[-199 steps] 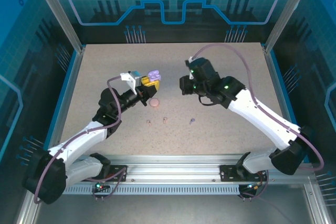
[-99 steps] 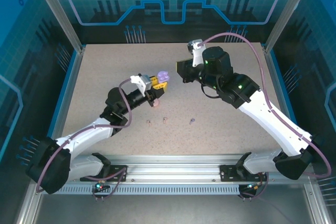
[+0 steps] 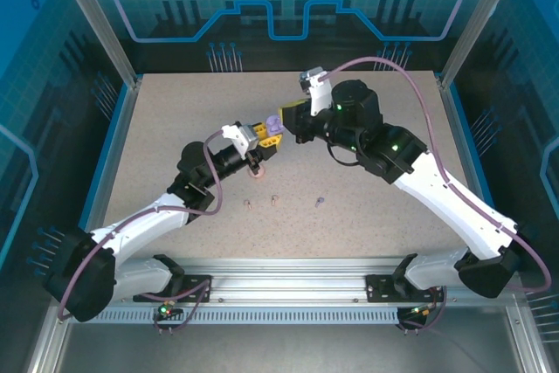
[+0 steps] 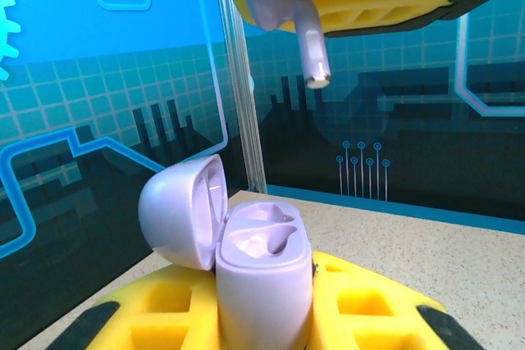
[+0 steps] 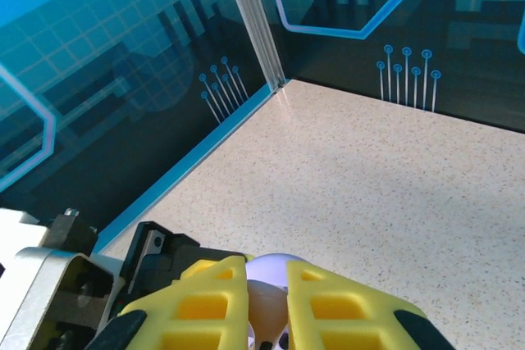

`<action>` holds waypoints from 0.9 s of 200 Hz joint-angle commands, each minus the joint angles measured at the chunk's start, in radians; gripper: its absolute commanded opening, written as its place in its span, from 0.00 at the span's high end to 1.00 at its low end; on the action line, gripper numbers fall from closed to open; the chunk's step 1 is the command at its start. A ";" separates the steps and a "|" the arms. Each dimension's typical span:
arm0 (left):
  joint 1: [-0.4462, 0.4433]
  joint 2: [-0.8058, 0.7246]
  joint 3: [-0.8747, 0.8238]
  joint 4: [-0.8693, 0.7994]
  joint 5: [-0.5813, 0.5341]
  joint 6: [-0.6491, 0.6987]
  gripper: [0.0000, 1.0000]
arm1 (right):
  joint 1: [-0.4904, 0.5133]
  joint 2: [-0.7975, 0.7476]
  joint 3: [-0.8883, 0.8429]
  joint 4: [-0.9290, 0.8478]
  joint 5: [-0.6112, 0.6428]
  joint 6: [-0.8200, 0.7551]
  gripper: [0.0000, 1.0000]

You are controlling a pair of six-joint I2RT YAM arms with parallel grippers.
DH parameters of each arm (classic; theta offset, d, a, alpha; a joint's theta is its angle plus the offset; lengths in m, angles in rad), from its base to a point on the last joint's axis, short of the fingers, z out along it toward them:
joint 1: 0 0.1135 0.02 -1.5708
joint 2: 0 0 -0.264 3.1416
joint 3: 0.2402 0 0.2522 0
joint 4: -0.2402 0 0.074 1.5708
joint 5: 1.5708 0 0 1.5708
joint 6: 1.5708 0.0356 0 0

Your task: Insert the wireless bluetooth earbuds into the charging case

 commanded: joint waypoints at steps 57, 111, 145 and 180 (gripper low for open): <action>-0.010 -0.001 0.028 0.012 -0.024 0.027 1.00 | 0.026 0.049 -0.017 0.035 -0.001 -0.023 0.85; -0.010 -0.006 0.025 0.016 -0.032 0.025 1.00 | 0.026 0.056 -0.040 0.037 0.001 -0.020 0.86; -0.010 -0.010 0.026 0.016 -0.034 0.025 1.00 | 0.026 0.057 -0.054 0.040 0.012 -0.025 0.86; -0.010 -0.012 0.024 0.015 -0.033 0.024 1.00 | 0.037 0.063 -0.061 0.041 0.052 -0.043 0.86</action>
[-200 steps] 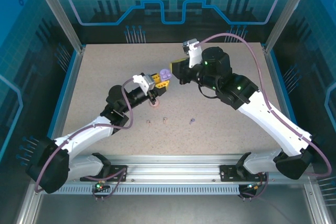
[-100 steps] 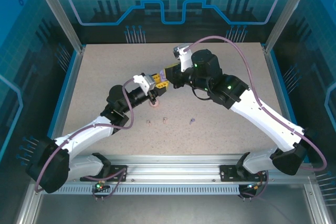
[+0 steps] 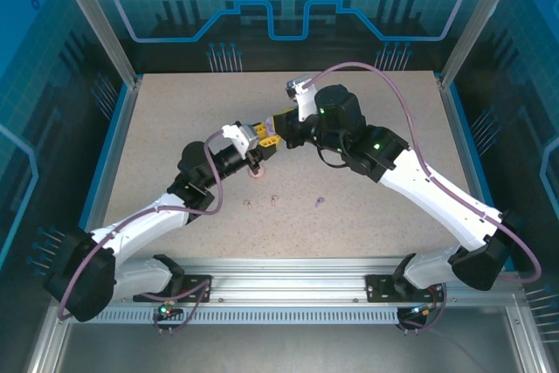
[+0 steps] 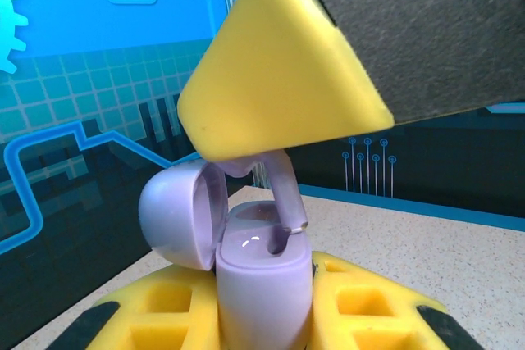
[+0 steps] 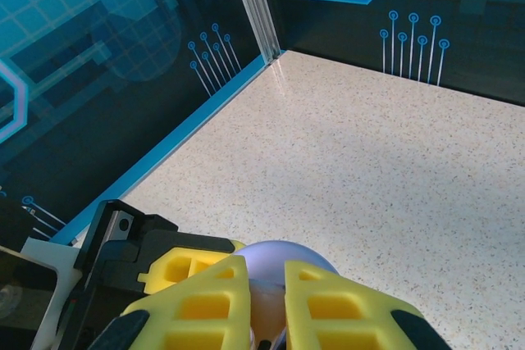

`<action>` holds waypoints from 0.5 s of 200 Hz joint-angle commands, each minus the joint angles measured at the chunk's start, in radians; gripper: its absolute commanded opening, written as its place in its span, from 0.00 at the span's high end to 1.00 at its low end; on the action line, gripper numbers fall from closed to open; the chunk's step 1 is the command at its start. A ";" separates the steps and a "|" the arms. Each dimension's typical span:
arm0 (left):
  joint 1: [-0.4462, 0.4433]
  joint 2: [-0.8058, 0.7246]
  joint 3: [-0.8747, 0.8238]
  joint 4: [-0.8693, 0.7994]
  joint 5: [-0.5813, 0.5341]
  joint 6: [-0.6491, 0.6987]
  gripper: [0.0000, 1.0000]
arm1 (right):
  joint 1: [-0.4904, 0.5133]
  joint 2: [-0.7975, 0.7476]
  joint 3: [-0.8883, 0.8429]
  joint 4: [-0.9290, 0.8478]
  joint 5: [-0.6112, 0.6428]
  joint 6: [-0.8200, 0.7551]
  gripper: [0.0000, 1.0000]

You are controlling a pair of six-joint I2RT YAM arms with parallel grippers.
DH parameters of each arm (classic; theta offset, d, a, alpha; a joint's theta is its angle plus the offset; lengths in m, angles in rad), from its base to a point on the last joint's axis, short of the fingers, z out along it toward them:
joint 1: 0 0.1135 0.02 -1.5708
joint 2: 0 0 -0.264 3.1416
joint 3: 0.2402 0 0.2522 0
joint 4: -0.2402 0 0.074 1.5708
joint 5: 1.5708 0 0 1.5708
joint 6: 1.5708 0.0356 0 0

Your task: Insert the wireless bluetooth earbuds into the charging case

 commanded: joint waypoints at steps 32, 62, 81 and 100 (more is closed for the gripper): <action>-0.010 -0.013 0.025 0.027 -0.018 0.019 1.00 | 0.031 0.014 -0.023 0.010 0.050 -0.045 0.87; -0.010 -0.010 0.026 0.026 -0.021 0.019 1.00 | 0.046 0.014 -0.029 0.019 0.051 -0.071 0.87; -0.010 -0.011 0.028 0.024 -0.022 0.019 1.00 | 0.057 0.008 -0.041 0.031 0.054 -0.089 0.87; -0.011 -0.012 0.029 0.024 -0.023 0.019 1.00 | 0.070 0.002 -0.059 0.046 0.053 -0.110 0.87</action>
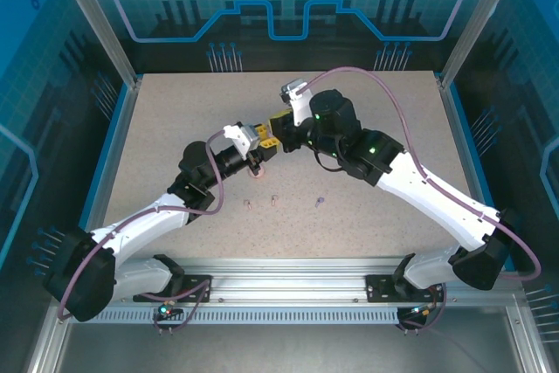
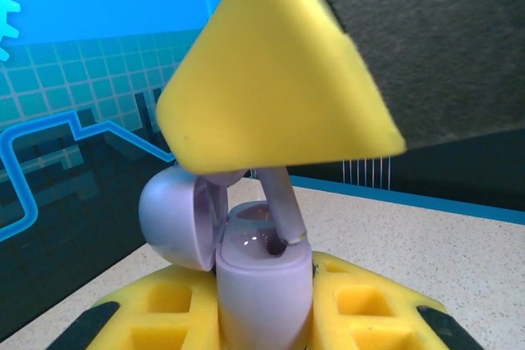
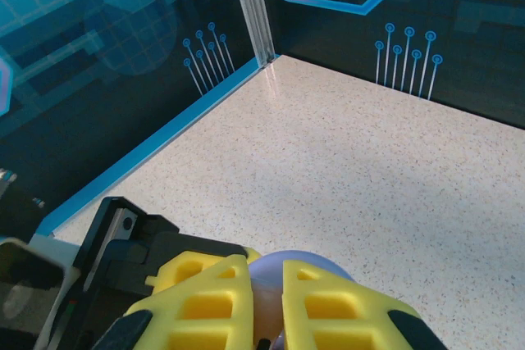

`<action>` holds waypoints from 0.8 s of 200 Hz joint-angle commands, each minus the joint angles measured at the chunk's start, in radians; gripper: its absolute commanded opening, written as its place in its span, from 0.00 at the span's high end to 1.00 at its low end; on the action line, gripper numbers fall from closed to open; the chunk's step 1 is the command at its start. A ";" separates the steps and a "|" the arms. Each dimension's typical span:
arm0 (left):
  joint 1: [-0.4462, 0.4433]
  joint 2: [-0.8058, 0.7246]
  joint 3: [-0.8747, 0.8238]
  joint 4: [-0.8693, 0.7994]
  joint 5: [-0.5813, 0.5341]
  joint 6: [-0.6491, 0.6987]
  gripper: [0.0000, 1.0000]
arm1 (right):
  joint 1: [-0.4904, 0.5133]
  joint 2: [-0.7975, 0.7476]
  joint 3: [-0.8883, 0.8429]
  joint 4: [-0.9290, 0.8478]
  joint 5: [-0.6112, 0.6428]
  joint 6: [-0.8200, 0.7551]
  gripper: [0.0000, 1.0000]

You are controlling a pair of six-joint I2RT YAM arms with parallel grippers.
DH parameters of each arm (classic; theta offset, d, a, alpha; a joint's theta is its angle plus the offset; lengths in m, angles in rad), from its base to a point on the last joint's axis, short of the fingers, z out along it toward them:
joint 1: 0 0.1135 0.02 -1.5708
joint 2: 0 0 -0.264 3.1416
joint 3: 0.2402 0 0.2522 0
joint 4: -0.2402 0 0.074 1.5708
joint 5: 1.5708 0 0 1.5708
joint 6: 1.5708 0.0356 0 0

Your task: Insert the wireless bluetooth earbuds into the charging case

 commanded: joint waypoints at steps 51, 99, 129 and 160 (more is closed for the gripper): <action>-0.008 -0.018 0.029 0.040 -0.023 0.022 1.00 | 0.033 -0.013 -0.054 0.013 0.054 -0.047 0.88; -0.008 -0.016 0.030 0.034 -0.021 0.019 1.00 | 0.009 -0.038 -0.033 0.042 0.027 -0.013 0.89; -0.008 -0.016 0.030 0.035 -0.020 0.018 1.00 | -0.018 -0.063 -0.033 0.070 -0.008 0.020 0.89; -0.010 -0.017 0.031 0.035 -0.020 0.017 1.00 | -0.037 -0.072 -0.035 0.074 -0.018 0.033 0.89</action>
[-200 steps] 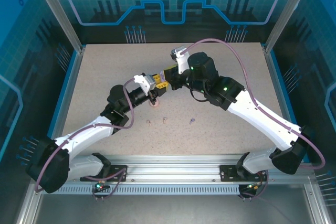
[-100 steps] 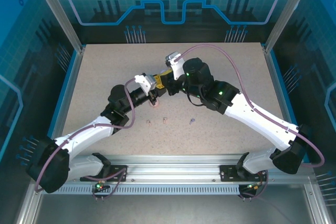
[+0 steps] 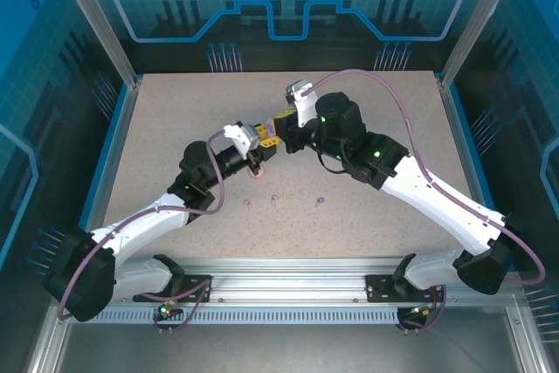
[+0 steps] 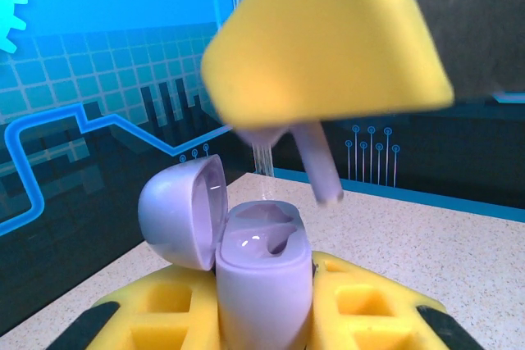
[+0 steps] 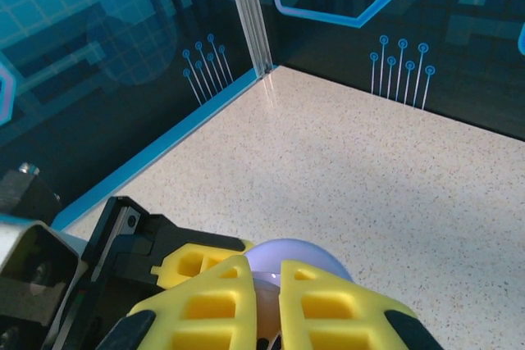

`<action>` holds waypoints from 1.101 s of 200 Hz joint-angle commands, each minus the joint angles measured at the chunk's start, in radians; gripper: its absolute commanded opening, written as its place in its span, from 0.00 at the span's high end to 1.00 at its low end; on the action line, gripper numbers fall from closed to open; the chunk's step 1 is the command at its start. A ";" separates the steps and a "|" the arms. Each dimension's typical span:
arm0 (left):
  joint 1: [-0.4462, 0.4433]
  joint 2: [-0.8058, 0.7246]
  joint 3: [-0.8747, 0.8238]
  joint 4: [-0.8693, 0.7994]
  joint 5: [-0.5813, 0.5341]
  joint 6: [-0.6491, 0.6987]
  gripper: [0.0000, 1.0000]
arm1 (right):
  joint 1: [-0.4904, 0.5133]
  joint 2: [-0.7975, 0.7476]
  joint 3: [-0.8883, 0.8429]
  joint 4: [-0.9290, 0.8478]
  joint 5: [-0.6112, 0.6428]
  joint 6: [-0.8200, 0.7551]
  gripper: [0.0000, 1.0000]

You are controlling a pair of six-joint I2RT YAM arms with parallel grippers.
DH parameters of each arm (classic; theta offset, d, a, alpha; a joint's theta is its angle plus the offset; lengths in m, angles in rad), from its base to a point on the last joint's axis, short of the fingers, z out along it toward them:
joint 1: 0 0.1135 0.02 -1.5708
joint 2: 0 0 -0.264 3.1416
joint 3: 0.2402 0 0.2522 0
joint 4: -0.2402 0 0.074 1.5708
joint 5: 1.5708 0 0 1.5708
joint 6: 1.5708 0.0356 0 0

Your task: Insert the wireless bluetooth earbuds into the charging case

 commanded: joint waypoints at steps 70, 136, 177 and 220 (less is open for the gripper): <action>-0.010 -0.016 0.038 0.044 -0.003 0.018 1.00 | -0.028 0.009 -0.010 0.058 -0.039 0.039 0.89; -0.015 -0.022 0.040 0.041 -0.004 0.019 1.00 | -0.043 0.035 -0.032 0.064 -0.030 0.039 0.90; -0.015 -0.024 0.042 0.036 -0.005 0.023 1.00 | -0.058 0.030 -0.060 0.070 -0.035 0.044 0.90; -0.017 -0.023 0.045 0.038 -0.007 0.023 1.00 | -0.054 0.024 -0.078 0.080 -0.103 0.006 0.90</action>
